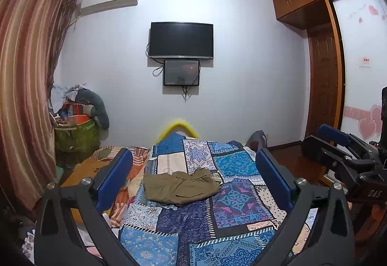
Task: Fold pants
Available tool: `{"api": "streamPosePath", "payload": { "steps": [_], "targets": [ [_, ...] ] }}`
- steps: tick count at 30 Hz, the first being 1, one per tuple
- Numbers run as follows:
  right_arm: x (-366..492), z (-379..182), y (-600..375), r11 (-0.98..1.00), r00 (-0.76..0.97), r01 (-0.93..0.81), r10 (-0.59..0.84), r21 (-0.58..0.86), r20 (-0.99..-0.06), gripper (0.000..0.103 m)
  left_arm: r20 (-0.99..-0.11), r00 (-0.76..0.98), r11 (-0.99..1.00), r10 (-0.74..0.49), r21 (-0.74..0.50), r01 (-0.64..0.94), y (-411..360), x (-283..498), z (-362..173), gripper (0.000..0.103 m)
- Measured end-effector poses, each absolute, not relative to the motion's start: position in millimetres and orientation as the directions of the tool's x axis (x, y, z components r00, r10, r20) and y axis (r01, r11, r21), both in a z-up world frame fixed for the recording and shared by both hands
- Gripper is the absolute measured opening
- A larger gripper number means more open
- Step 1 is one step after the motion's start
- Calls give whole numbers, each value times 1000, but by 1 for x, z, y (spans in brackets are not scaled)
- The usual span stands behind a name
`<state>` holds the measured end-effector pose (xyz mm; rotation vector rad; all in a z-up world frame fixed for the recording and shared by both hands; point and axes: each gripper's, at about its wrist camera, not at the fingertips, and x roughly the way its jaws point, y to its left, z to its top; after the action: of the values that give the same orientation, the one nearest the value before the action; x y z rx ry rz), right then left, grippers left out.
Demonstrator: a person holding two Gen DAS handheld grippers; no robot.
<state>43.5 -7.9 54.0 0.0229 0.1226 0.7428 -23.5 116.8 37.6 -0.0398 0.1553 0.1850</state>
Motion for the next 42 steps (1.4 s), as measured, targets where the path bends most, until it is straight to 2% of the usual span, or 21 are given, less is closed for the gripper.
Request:
{"api": "streamPosePath", "payload": {
  "steps": [42],
  "targets": [
    [43, 56, -16, 746, 738, -663, 666, 65, -112, 103, -167, 975, 988, 148, -17, -153, 114, -20, 36, 103]
  ]
}}
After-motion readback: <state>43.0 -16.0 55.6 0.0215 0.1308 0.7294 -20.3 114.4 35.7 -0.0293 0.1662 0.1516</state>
